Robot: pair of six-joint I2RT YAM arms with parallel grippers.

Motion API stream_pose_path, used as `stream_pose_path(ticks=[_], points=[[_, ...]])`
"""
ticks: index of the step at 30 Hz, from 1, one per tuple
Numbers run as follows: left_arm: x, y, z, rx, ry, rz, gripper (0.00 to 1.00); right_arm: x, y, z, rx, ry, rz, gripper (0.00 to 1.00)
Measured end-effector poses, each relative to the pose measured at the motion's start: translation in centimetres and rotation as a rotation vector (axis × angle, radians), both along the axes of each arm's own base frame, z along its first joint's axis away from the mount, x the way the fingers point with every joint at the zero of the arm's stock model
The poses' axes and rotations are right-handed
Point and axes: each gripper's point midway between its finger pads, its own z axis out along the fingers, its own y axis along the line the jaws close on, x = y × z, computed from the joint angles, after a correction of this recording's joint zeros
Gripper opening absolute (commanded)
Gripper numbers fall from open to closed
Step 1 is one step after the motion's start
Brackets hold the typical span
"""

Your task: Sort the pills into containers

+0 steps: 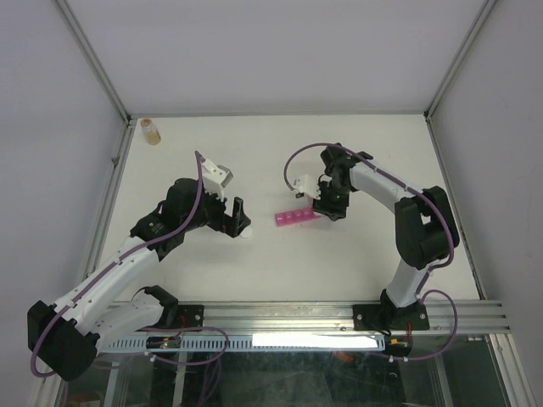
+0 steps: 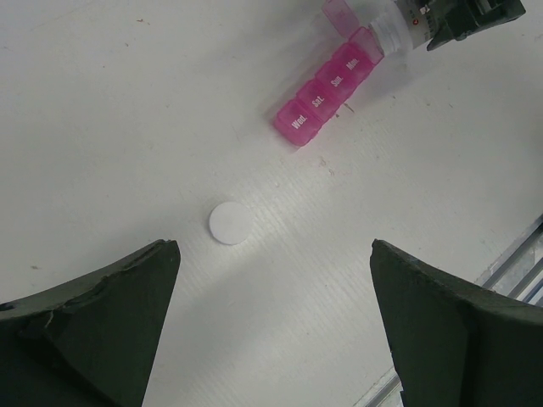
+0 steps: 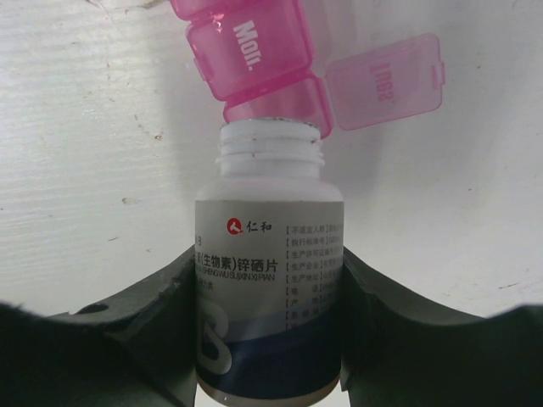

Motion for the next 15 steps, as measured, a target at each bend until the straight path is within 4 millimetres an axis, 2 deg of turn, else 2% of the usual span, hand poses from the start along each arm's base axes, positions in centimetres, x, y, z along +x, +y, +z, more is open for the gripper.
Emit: stream_pose_path(ticks=[15], points=[[-0.02,-0.02,0.00,-0.001,0.000,-0.001,0.99,0.30,0.06,0.52,0.004,-0.010,-0.010,0.00]])
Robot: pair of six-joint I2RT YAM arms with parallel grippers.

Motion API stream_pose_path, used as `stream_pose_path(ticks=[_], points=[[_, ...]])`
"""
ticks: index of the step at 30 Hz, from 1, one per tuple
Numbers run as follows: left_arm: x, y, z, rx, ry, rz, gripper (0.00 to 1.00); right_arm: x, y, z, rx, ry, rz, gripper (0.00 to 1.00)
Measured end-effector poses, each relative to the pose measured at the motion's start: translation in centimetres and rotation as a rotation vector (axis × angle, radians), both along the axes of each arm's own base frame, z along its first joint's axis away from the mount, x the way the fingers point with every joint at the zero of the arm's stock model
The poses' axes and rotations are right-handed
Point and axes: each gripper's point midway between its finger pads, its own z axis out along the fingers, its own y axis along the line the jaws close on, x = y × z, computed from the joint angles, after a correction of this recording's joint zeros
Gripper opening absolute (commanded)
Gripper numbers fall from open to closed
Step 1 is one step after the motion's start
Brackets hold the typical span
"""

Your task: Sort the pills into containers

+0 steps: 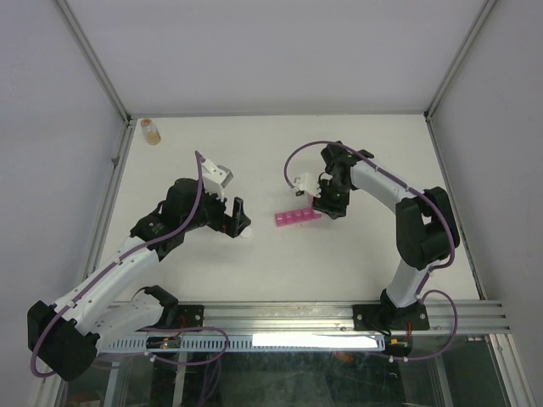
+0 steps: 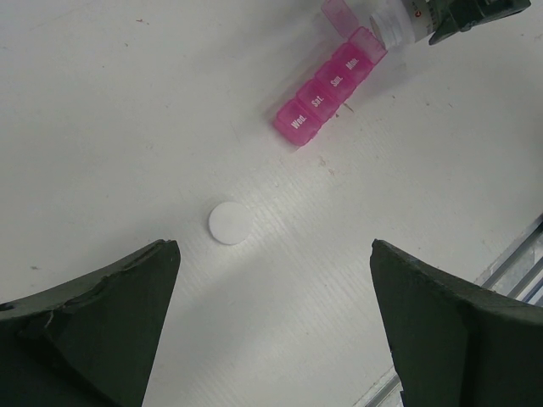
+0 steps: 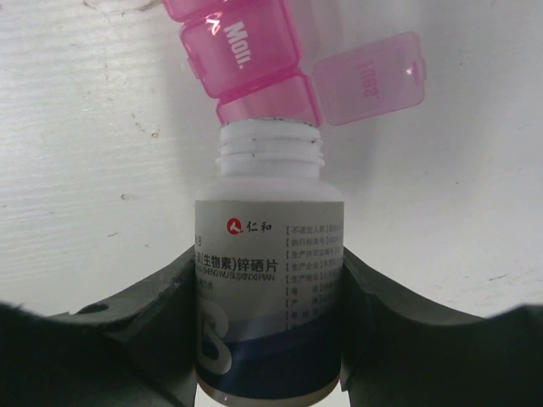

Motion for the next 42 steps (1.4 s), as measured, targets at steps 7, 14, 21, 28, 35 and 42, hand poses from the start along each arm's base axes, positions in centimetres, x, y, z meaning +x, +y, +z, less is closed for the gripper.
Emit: stream_pose_path(ticks=[7,14,21,28,35,42], points=[[0.00,-0.01,0.01,0.000,0.000,0.000,0.99,-0.11,0.12,0.16,-0.001,0.003,0.005,0.00],[-0.15,-0.17,0.03,-0.006,0.003,-0.011,0.99,-0.33,0.15,0.13,0.002,0.012,0.006,0.00],[-0.23,-0.23,0.04,-0.008,0.005,-0.016,0.99,-0.45,0.03,0.26,0.005,0.023,0.002,0.00],[-0.14,-0.13,0.05,-0.010,0.006,-0.013,0.99,-0.42,-0.02,0.26,0.003,0.022,0.001,0.00],[-0.14,-0.14,0.06,-0.010,0.006,-0.013,0.99,-0.43,-0.01,0.26,0.004,0.023,0.001,0.00],[-0.14,-0.14,0.06,-0.010,0.006,-0.013,0.99,-0.84,0.27,0.27,0.023,0.043,0.003,0.00]])
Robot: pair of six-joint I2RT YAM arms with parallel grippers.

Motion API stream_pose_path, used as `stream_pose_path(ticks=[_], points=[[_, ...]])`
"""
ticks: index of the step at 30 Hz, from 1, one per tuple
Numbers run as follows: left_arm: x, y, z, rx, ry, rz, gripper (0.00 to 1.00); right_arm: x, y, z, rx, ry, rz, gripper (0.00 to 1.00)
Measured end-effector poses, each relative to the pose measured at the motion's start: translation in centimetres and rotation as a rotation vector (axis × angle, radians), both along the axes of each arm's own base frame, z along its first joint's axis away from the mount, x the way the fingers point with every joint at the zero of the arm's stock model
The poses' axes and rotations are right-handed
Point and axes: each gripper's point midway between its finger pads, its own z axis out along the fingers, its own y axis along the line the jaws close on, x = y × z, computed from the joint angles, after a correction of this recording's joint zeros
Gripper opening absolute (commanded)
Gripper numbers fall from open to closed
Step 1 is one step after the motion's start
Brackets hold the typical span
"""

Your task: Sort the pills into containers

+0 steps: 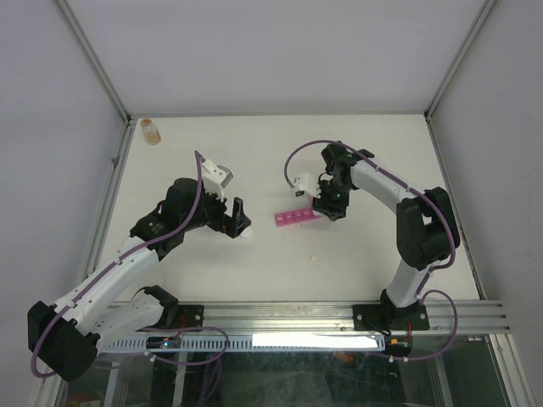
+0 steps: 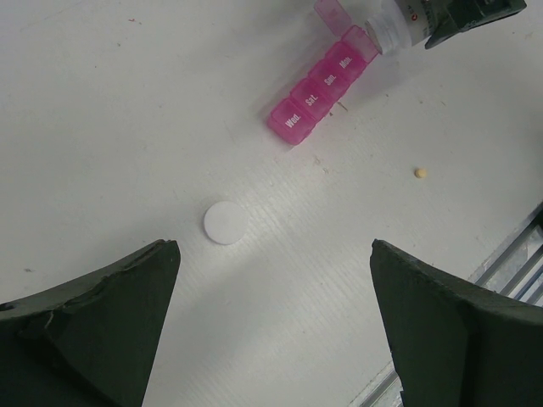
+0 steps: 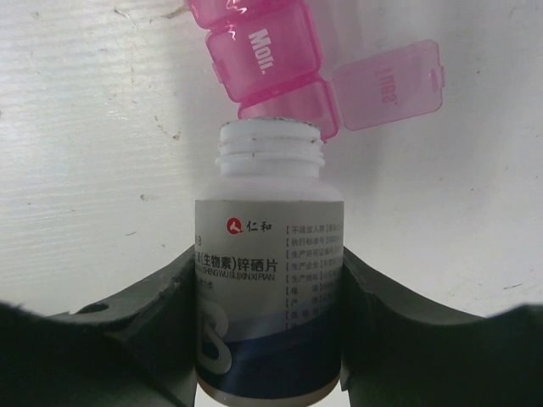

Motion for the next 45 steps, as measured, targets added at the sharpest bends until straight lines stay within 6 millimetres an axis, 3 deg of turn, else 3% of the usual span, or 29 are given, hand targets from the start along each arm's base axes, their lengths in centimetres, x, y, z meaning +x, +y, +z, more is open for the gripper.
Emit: stream_pose_path(ticks=[45], points=[[-0.05,-0.05,0.01,-0.001,0.001,-0.003,0.99,0.06,-0.33,-0.18,-0.006,0.005,-0.025,0.00]])
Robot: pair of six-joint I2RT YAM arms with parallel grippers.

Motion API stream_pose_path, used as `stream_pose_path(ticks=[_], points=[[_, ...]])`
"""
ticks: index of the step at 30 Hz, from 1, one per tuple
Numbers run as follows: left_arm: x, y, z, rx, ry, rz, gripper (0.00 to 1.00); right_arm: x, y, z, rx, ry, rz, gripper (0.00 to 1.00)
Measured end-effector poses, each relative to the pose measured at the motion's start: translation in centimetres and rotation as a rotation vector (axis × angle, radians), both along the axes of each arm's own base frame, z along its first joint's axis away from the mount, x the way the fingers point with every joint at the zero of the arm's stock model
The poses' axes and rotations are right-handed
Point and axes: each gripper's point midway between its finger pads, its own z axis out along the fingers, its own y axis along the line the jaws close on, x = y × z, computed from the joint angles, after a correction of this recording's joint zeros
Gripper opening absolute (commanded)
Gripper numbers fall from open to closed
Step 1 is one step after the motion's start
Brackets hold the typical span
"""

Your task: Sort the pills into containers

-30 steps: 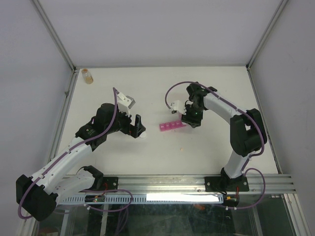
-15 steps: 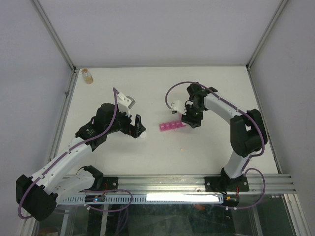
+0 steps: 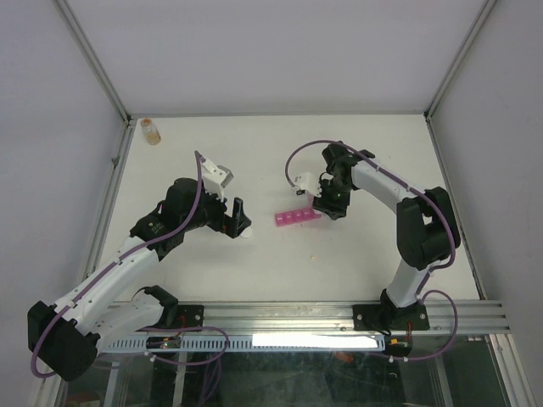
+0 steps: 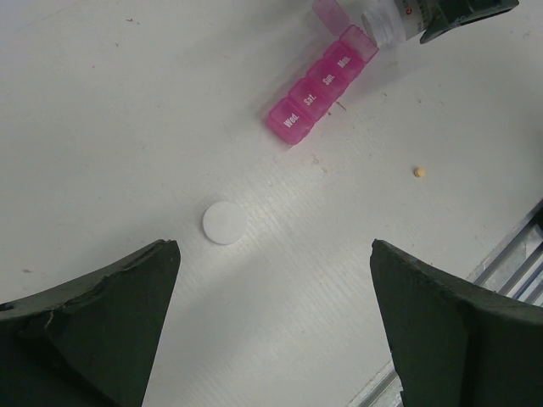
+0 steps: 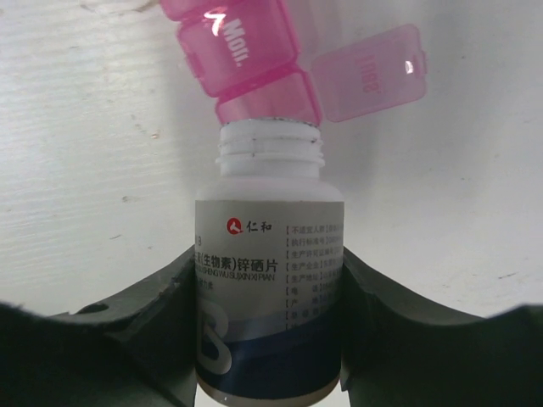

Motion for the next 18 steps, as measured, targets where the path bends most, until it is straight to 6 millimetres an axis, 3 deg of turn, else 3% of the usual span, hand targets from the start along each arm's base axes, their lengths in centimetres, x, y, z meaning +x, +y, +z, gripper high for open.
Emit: stream_pose_path(ticks=[18], points=[[-0.08,-0.05,0.03,-0.005,0.002,-0.011,0.99,0.57,-0.25,-0.18,-0.025,-0.032,-0.004,0.00]])
